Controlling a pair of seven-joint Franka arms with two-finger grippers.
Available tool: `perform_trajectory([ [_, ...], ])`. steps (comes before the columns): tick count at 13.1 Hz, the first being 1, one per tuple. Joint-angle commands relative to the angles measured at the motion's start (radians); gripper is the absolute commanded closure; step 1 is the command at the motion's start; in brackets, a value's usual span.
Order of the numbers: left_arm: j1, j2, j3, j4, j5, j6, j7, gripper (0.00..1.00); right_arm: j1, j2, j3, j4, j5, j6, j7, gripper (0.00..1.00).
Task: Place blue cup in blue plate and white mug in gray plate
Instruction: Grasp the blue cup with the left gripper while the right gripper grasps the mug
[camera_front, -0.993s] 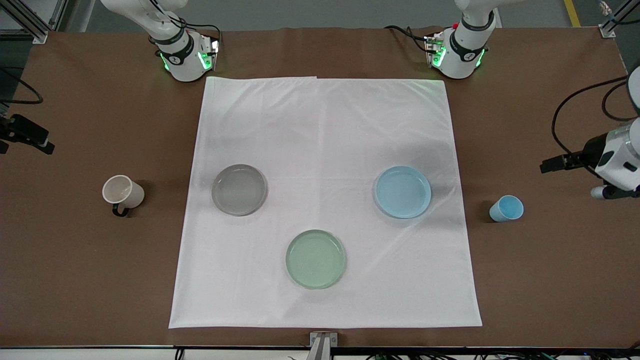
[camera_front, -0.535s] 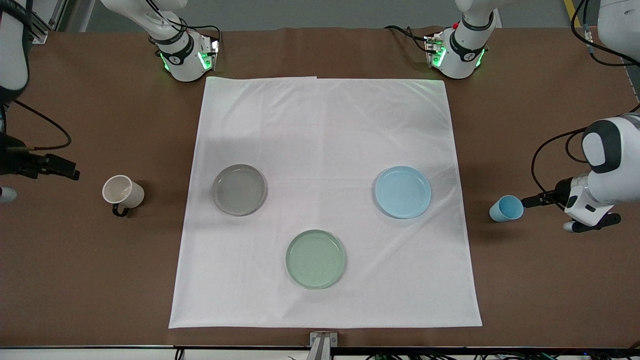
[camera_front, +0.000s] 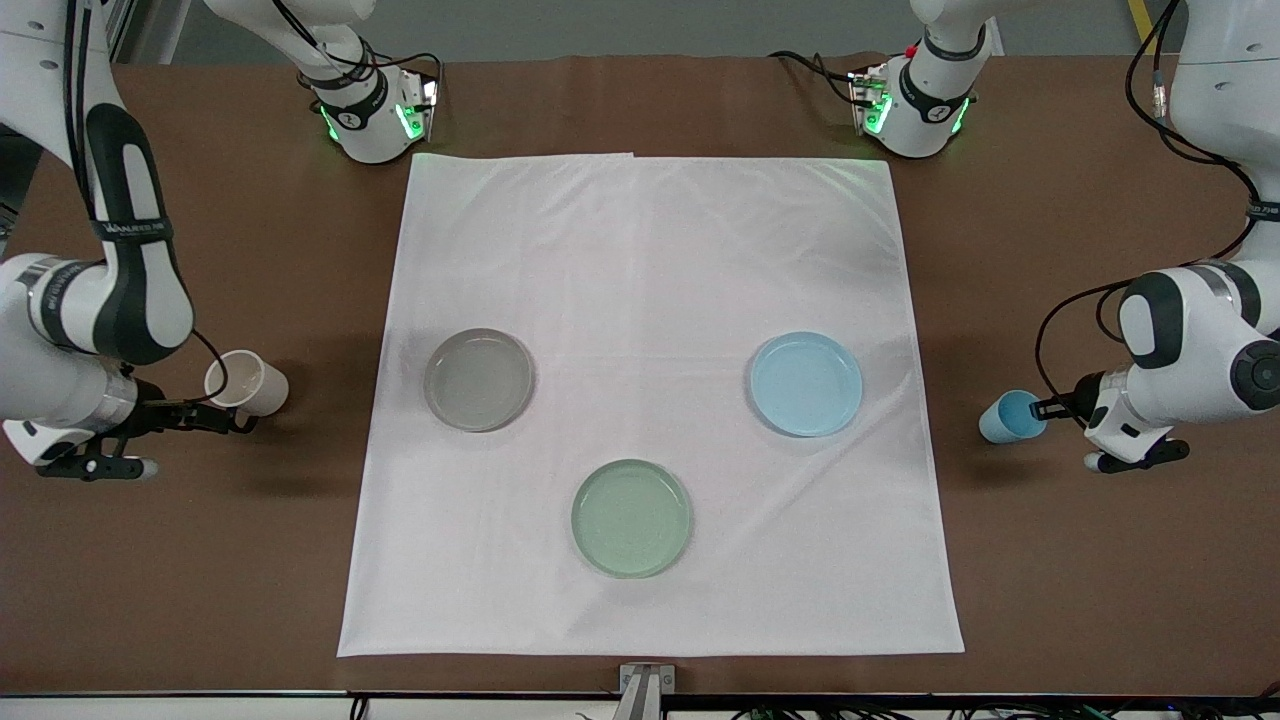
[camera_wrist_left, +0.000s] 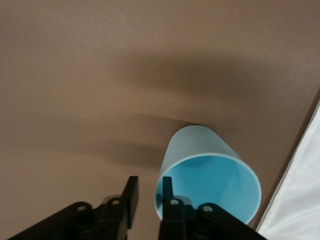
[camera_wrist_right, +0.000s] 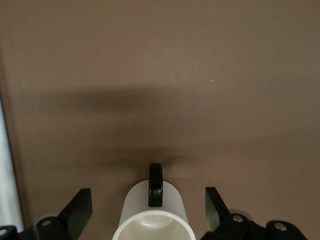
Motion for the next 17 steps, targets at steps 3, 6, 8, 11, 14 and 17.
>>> perform_trajectory([
  [3,-0.009,-0.042,-0.032,0.000,0.022,-0.017,-0.042,1.00,-0.026,0.030,0.012,-0.076,0.006,0.131,-0.035,0.00],
  [6,-0.011,-0.097,-0.161,0.008,0.023,-0.129,-0.192,1.00,-0.043,0.039,0.013,-0.099,0.007,0.142,-0.074,0.03],
  [8,-0.009,-0.102,-0.254,0.006,0.023,-0.155,-0.333,1.00,-0.043,0.039,0.013,-0.109,0.038,0.141,-0.082,0.07],
  [11,-0.060,-0.088,-0.336,0.001,0.023,-0.183,-0.521,1.00,-0.041,0.039,0.013,-0.116,0.041,0.141,-0.093,0.17],
  [14,-0.176,-0.052,-0.336,0.004,0.020,-0.172,-0.693,1.00,-0.040,0.039,0.015,-0.115,0.041,0.139,-0.107,0.38],
  [17,-0.209,-0.010,-0.338,0.003,0.011,-0.143,-0.720,0.99,-0.041,0.039,0.024,-0.116,0.041,0.138,-0.107,0.55],
])
